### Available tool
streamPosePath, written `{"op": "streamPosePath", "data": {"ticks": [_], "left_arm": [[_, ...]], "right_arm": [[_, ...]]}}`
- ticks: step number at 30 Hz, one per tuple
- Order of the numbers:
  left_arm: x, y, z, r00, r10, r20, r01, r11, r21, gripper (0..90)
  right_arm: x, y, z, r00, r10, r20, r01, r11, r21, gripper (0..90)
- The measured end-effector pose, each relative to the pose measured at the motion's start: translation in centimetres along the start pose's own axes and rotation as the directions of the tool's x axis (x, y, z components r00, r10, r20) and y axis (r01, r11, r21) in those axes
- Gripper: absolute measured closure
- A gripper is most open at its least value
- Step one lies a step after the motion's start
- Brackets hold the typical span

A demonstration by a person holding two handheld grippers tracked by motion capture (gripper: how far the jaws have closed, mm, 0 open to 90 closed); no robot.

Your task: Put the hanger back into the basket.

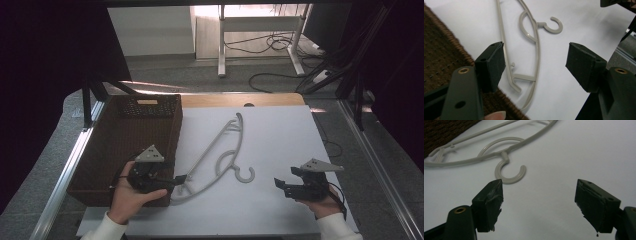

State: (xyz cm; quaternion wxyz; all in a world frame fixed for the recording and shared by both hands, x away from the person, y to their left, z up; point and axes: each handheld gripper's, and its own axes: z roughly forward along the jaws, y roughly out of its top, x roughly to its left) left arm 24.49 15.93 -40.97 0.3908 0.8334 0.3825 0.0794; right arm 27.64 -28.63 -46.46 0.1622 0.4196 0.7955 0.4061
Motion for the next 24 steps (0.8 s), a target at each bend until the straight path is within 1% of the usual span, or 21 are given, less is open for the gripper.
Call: {"op": "streamPosePath", "data": {"ticks": [6, 11, 13, 16, 21, 24], "left_arm": [[-0.7, 0.8, 1.7, 0.9998, 0.01, 0.019, -0.011, 0.9996, 0.025, 32.2], [-1.3, 1.4, 3.1, 0.9989, 0.024, 0.039, -0.026, 0.9985, 0.047, 32.7], [-1.5, 1.7, 3.7, 0.9988, 0.023, 0.044, -0.026, 0.9981, 0.055, 32.9], [-1.8, 2.1, 4.7, 0.9985, 0.032, 0.043, -0.036, 0.996, 0.081, 33.2], [-2.2, 2.5, 6.2, 0.9988, 0.027, 0.041, -0.032, 0.9924, 0.119, 35.0], [-2.3, 2.7, 7.0, 0.9983, 0.026, 0.052, -0.033, 0.9897, 0.139, 36.6]], "right_arm": [[0.0, 0.0, 0.0, 0.9999, 0.015, -0.001, -0.015, 1.0, -0.005, 23.4], [-0.1, 0.0, 0.0, 0.9998, 0.02, -0.001, -0.02, 1.0, -0.004, 23.4], [-0.1, 0.0, 0.0, 0.9998, 0.02, 0.001, -0.02, 1.0, -0.002, 23.4], [-0.1, -0.1, 0.1, 0.9998, 0.02, 0.002, -0.02, 1.0, 0.002, 23.4], [-0.1, -0.1, 0.1, 0.9998, 0.018, 0.0, -0.018, 1.0, 0.007, 23.4], [-0.2, -0.1, 0.1, 0.9998, 0.019, 0.001, -0.019, 1.0, 0.008, 23.4]]}}
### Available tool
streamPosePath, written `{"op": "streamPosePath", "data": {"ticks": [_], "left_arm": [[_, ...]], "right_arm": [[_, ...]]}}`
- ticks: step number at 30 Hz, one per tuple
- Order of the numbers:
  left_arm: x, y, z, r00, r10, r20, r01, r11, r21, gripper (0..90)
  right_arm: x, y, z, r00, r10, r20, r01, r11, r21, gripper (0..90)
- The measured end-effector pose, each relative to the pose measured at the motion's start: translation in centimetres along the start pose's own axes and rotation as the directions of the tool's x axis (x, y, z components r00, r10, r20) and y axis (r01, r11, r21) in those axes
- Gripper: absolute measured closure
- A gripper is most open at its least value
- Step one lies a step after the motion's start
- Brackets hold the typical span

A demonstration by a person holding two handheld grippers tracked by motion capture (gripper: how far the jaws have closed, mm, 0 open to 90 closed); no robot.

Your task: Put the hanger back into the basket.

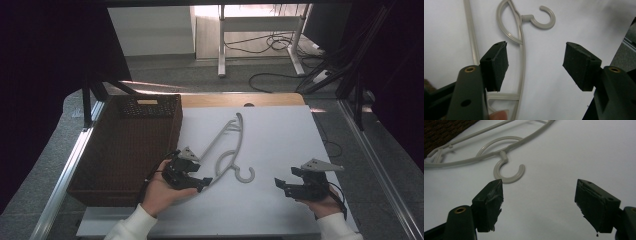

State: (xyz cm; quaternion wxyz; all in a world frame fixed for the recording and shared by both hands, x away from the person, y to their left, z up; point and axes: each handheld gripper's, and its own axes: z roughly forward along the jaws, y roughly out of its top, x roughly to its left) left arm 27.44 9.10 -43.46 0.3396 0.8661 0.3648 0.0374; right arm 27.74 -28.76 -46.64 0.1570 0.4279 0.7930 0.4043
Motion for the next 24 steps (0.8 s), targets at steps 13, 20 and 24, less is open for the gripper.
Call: {"op": "streamPosePath", "data": {"ticks": [13, 20, 24], "left_arm": [[0.2, 0.6, 2.1, 0.9995, -0.014, 0.027, 0.012, 0.9987, 0.05, 39.3], [0.1, 0.8, 3.2, 0.9992, -0.018, 0.036, 0.015, 0.9975, 0.069, 39.3], [0.2, 0.9, 4.0, 0.9988, -0.026, 0.041, 0.022, 0.9958, 0.089, 39.3]], "right_arm": [[0.0, -0.1, 0.1, 1.0, -0.002, 0.005, 0.002, 1.0, 0.008, 23.5], [0.0, -0.1, 0.1, 1.0, -0.005, 0.008, 0.004, 1.0, 0.012, 23.5], [-0.1, -0.1, 0.2, 1.0, -0.006, 0.007, 0.006, 1.0, 0.014, 23.5]]}}
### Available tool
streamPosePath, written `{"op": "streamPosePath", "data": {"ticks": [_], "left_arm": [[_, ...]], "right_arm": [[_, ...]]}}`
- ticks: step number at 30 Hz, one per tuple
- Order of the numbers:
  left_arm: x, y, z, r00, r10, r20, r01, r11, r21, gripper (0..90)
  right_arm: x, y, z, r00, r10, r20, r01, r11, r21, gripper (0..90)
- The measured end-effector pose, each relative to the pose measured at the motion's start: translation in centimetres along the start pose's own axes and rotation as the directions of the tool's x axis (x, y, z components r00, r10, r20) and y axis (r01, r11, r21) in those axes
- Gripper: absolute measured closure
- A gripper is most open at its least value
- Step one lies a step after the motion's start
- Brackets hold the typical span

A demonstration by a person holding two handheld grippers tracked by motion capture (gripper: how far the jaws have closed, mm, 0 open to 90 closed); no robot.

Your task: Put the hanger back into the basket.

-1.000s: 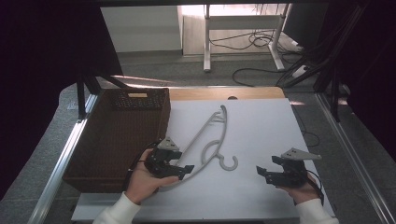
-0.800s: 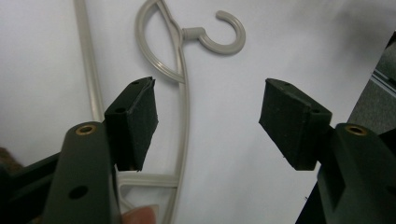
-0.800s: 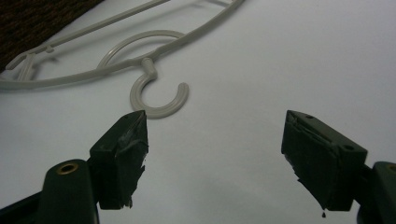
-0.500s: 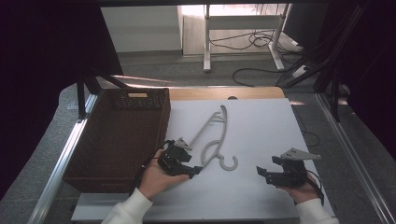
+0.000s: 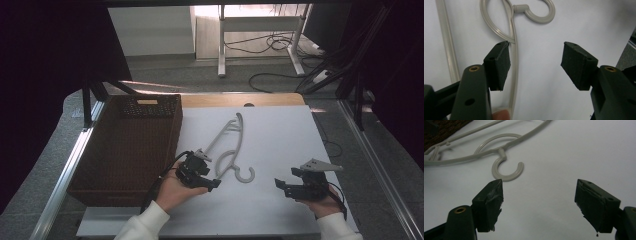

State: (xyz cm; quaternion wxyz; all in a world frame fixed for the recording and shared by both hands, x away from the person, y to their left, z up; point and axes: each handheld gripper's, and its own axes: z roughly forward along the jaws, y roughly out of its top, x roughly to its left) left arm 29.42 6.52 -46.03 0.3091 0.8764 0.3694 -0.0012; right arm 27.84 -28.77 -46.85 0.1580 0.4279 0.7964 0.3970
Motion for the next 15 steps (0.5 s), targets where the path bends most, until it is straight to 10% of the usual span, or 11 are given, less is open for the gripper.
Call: {"op": "streamPosePath", "data": {"ticks": [15], "left_arm": [[0.7, 0.1, 3.2, 0.9992, -0.027, -0.031, 0.029, 0.9968, 0.074, 45.6]], "right_arm": [[0.0, 0.0, 0.1, 1.0, 0.0, 0.001, 0.0, 1.0, 0.008, 23.5]]}}
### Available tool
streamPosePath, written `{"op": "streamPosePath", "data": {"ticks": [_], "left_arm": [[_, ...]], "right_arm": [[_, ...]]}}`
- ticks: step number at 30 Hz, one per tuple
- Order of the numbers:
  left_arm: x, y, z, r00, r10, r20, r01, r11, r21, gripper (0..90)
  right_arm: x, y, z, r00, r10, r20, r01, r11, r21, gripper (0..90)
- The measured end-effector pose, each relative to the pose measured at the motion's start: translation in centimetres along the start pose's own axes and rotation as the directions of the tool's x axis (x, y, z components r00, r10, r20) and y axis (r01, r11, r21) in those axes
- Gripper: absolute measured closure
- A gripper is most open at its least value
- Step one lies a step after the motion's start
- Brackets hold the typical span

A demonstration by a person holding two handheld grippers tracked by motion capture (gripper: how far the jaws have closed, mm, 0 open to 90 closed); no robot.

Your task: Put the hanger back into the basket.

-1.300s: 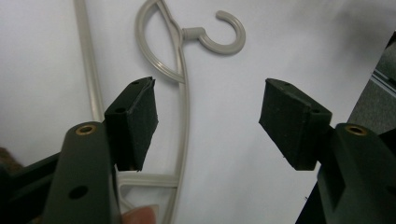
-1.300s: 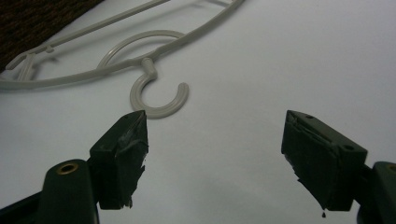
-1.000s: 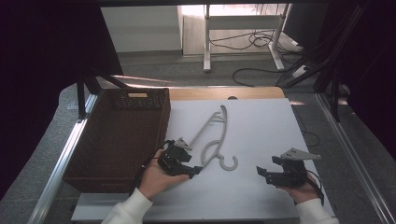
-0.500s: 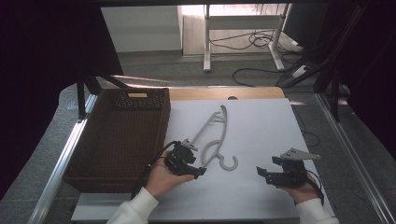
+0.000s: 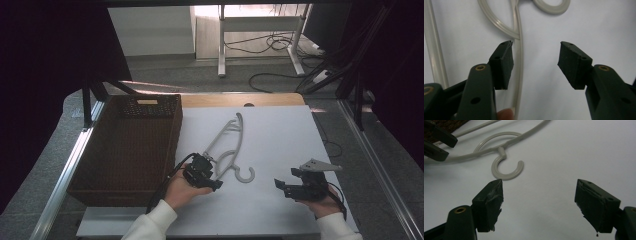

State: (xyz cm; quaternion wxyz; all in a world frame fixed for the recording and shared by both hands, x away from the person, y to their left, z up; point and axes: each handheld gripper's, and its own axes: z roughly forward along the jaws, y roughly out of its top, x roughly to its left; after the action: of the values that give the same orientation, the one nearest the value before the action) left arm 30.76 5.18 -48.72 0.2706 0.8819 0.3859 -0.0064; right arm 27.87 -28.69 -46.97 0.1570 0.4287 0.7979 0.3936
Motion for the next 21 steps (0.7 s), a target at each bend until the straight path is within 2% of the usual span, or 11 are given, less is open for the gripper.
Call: {"op": "streamPosePath", "data": {"ticks": [13, 16, 21], "left_arm": [[0.4, -0.1, 1.4, 0.9992, -0.009, -0.039, 0.01, 0.9991, 0.041, 51.3], [0.4, -0.1, 1.8, 0.9986, 0.004, -0.053, -0.001, 0.998, 0.063, 52.7], [0.2, -0.1, 2.5, 0.9991, 0.008, -0.041, -0.004, 0.9965, 0.083, 55.2]], "right_arm": [[0.0, 0.0, 0.0, 1.0, -0.001, 0.004, 0.001, 1.0, 0.005, 23.5], [0.0, 0.0, 0.0, 1.0, -0.001, 0.007, 0.001, 1.0, 0.005, 23.5], [-0.1, 0.0, 0.0, 1.0, -0.003, 0.008, 0.003, 1.0, 0.004, 23.5]]}}
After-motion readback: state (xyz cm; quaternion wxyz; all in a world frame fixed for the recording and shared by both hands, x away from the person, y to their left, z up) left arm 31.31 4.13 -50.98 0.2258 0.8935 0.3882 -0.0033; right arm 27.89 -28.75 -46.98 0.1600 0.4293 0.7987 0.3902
